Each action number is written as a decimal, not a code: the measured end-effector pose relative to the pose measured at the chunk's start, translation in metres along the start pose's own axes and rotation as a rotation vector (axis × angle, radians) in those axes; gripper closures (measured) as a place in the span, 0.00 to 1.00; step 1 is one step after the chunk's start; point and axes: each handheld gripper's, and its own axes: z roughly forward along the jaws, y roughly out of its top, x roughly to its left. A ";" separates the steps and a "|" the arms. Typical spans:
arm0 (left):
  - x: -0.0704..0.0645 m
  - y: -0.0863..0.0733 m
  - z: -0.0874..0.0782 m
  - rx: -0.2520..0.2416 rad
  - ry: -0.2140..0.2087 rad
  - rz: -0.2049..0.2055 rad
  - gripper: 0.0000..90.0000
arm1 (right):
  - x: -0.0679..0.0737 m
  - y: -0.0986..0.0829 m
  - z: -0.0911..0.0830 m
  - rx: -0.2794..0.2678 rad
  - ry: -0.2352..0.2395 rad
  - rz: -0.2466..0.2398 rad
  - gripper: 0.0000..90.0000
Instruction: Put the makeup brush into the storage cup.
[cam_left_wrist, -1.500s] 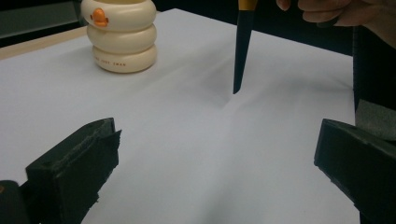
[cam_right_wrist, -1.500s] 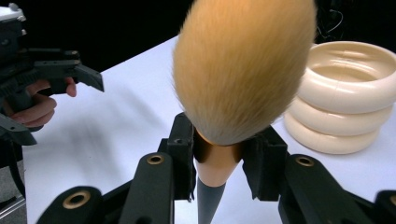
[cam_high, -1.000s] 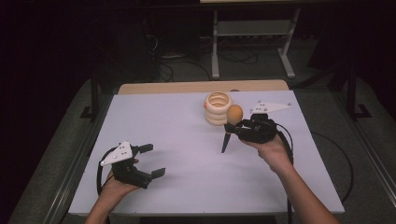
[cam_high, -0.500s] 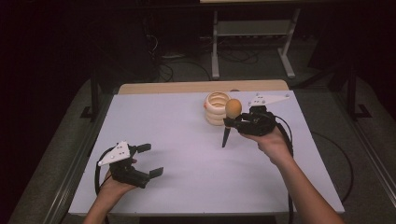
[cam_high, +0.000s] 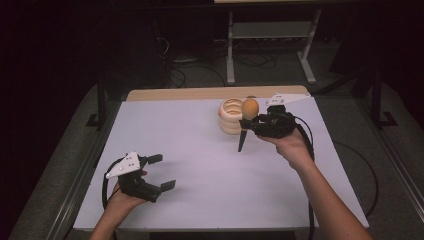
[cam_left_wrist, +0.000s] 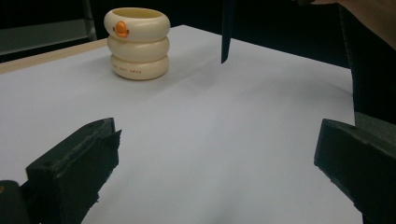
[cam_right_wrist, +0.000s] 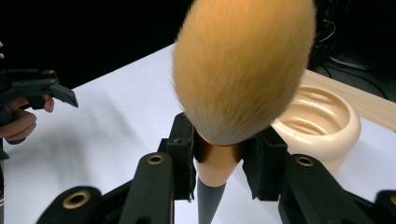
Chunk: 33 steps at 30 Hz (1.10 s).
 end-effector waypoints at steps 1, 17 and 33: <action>0.000 0.000 0.000 -0.001 -0.001 0.000 0.00 | -0.001 0.001 0.000 -0.001 0.001 0.000 0.73; -0.001 0.000 0.000 -0.008 -0.006 -0.006 0.00 | -0.008 0.024 0.001 -0.026 -0.026 0.009 0.73; 0.001 0.000 -0.001 0.003 -0.003 0.007 0.00 | -0.016 0.042 0.004 -0.053 -0.052 0.014 0.73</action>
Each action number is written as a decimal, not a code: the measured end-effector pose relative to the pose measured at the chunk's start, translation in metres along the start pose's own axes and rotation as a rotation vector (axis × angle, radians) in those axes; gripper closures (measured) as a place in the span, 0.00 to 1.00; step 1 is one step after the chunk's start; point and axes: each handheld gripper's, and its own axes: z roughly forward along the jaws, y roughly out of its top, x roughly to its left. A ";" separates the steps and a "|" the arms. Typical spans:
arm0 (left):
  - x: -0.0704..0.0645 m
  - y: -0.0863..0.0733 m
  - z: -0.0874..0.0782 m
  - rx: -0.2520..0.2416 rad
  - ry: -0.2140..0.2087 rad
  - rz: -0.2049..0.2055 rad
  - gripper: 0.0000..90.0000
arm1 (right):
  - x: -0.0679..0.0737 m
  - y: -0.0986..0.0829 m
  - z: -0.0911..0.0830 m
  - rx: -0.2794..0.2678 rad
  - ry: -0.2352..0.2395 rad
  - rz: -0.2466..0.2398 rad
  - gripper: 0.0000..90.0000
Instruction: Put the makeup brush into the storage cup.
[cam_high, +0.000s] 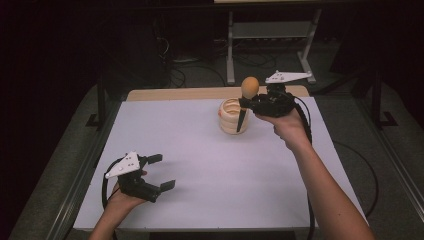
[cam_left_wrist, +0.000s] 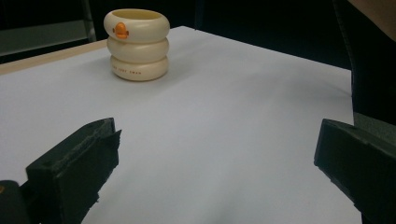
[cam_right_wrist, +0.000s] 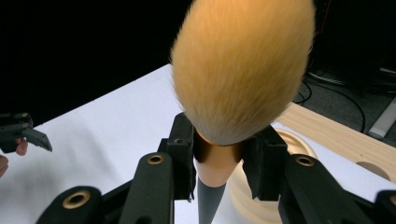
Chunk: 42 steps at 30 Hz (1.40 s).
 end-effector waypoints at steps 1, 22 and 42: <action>0.000 0.000 0.000 0.001 0.000 0.000 0.00 | -0.001 0.001 0.000 -0.003 -0.006 0.001 0.73; -0.002 0.000 0.002 -0.009 -0.008 -0.013 0.00 | -0.016 0.016 0.018 -0.050 -0.060 0.020 0.73; -0.001 0.000 0.001 -0.012 -0.012 -0.018 0.00 | -0.031 0.019 0.038 -0.069 -0.120 0.018 0.73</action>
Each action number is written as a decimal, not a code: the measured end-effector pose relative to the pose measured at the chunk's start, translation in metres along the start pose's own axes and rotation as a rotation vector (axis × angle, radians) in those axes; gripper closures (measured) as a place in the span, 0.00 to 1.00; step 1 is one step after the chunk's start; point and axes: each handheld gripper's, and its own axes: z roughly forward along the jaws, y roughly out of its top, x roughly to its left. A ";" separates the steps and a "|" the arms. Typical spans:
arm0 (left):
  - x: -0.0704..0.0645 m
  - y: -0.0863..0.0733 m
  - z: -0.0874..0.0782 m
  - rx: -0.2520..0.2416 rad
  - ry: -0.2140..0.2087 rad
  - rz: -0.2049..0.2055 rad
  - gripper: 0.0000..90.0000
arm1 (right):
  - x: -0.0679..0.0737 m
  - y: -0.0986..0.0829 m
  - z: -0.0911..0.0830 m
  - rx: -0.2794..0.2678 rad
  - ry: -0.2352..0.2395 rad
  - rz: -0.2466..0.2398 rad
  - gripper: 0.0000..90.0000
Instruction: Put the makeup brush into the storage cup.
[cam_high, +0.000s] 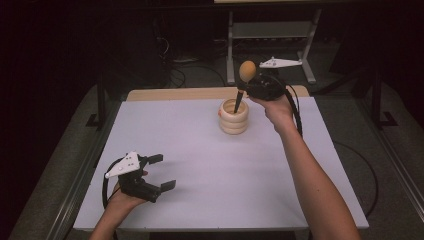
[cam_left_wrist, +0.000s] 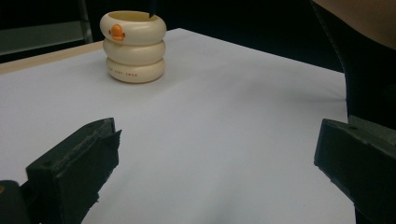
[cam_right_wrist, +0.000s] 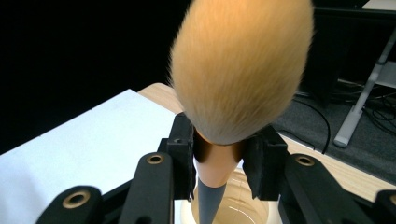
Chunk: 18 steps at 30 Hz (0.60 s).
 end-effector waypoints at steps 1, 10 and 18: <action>0.000 0.000 0.000 0.001 -0.001 -0.003 0.00 | 0.000 -0.001 0.001 0.002 -0.002 0.003 0.73; 0.000 0.000 0.000 0.002 -0.003 0.006 0.00 | 0.002 -0.007 0.014 0.036 -0.012 -0.005 0.73; 0.001 0.000 0.000 0.001 -0.005 0.004 0.00 | -0.001 -0.014 0.025 0.060 -0.026 0.000 0.72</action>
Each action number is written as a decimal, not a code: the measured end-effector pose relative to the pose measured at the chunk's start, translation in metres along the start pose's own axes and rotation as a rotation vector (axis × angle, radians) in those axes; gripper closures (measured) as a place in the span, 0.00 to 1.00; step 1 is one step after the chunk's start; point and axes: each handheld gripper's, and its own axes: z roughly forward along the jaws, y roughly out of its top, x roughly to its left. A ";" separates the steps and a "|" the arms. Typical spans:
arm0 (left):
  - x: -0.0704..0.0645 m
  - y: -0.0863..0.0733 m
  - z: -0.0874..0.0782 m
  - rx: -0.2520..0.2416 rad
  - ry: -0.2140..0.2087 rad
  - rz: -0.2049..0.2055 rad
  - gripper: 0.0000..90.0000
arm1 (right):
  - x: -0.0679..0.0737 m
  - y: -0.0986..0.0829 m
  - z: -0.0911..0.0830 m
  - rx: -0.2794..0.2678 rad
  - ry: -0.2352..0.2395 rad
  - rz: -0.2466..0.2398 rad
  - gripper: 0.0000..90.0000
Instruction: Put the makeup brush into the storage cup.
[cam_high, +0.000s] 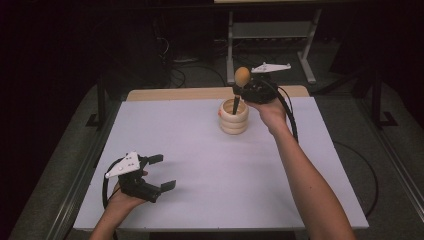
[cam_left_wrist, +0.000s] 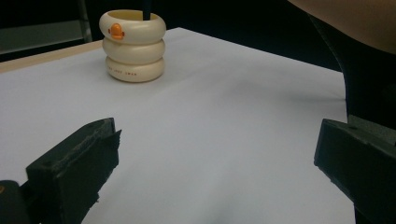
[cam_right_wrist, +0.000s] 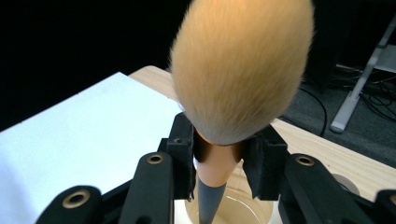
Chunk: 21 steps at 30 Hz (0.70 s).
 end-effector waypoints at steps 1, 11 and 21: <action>0.000 0.000 0.000 0.000 0.000 0.000 0.00 | 0.000 0.000 0.000 0.000 0.000 0.000 0.72; 0.000 0.000 0.000 0.003 0.000 0.001 0.00 | -0.004 -0.009 0.010 0.023 -0.008 0.011 0.72; 0.000 0.000 0.000 0.007 0.000 0.005 0.00 | -0.008 -0.017 0.016 0.056 -0.009 0.017 0.72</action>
